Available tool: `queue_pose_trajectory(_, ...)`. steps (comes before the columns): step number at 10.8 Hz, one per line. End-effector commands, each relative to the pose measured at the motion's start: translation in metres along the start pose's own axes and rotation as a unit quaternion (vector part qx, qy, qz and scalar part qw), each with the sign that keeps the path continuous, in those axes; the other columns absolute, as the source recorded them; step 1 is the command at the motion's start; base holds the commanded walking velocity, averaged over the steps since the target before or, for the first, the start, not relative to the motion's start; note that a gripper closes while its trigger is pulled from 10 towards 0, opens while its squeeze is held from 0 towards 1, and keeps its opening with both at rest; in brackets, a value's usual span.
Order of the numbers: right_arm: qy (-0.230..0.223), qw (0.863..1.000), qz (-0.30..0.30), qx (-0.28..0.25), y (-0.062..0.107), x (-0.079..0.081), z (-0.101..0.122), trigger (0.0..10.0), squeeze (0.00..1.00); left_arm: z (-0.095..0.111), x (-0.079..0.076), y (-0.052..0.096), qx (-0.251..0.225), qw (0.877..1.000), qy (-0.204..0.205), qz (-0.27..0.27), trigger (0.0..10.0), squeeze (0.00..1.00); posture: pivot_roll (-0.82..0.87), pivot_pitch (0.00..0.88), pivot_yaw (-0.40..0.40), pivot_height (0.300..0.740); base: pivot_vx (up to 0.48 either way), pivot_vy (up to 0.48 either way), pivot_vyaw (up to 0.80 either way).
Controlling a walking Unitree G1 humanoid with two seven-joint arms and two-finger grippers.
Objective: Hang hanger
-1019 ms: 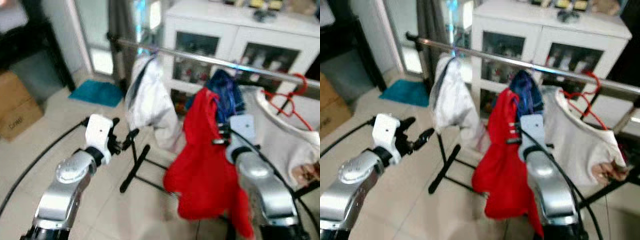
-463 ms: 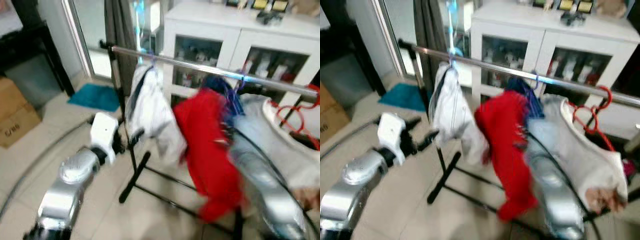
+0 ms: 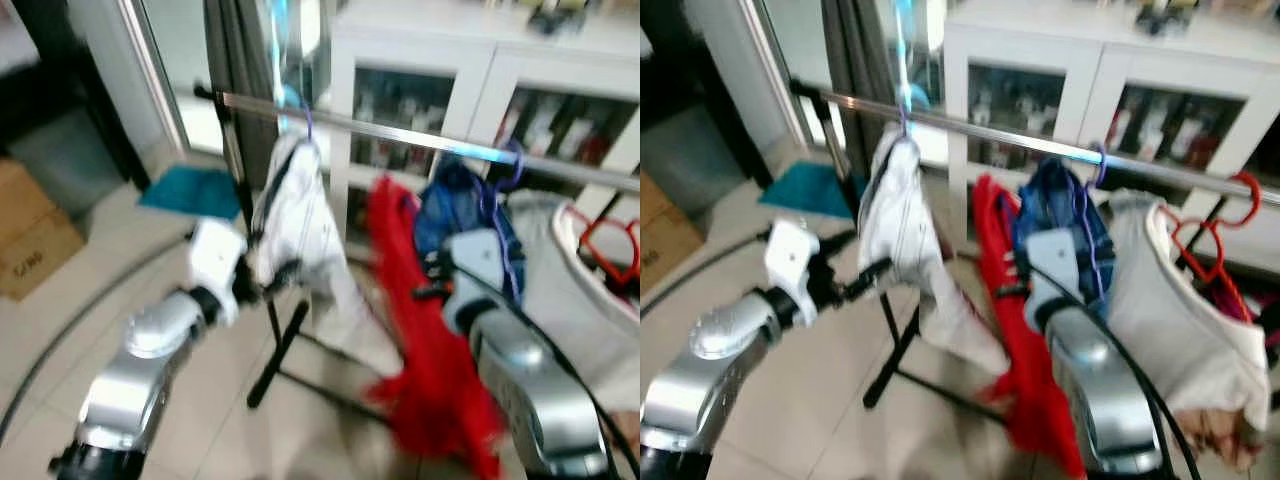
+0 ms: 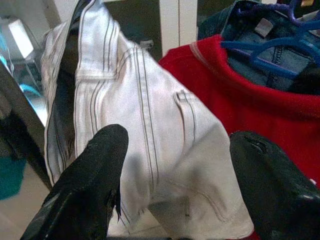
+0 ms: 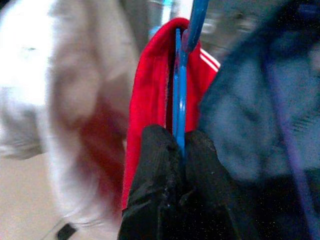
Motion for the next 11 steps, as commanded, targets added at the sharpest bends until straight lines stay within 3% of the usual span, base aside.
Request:
queue_pose_trajectory(1, 0.002, 0.998, 0.019, -0.053, 0.002, 0.007, 0.024, 10.0, 0.00, 0.004, 0.002, 0.005, -0.008, 1.000, -0.004, -0.006, 10.0, 0.00, -0.11, 0.000, 0.019, 0.740, 0.000, 0.000, 0.00)
queue_pose_trajectory(3, -0.014, 0.995, 0.011, -0.103, -0.010, 0.007, 0.052, 10.0, 0.00, 0.008, -0.017, 0.010, -0.002, 0.994, -0.006, -0.108, 10.0, 0.00, -0.09, 0.001, 0.007, 0.740, 0.000, 0.000, 0.00)
queue_pose_trajectory(5, -0.048, 0.993, -0.016, -0.104, -0.028, 0.004, 0.064, 10.0, 0.00, 0.013, -0.020, 0.015, 0.002, 0.989, -0.002, -0.151, 10.0, 0.00, -0.09, 0.000, 0.007, 0.740, 0.000, 0.000, 0.00)
queue_pose_trajectory(9, -0.057, 0.996, -0.051, -0.037, -0.081, -0.012, 0.074, 10.0, 0.00, 0.024, -0.019, 0.018, 0.008, 0.983, -0.014, -0.184, 10.0, 0.00, -0.09, 0.000, 0.029, 0.740, 0.000, 0.000, 0.00)
queue_pose_trajectory(11, -0.063, 0.997, -0.048, -0.013, -0.098, -0.016, 0.072, 10.0, 0.00, 0.026, -0.019, 0.019, 0.010, 0.982, -0.017, -0.188, 10.0, 0.00, -0.08, 0.000, 0.029, 0.740, 0.000, 0.000, 0.00)
Point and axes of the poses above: a point about 5 cm out from each wrist's last joint towards the gripper, its own y axis pointing back from the gripper into the wrist, its own z axis along the axis of the wrist's last joint, x = y × z, the point moved 1 cm from there along -y, pointing out of the wrist towards the gripper, and after that the axes turned 10 degrees about y, right-handed, at the moved point
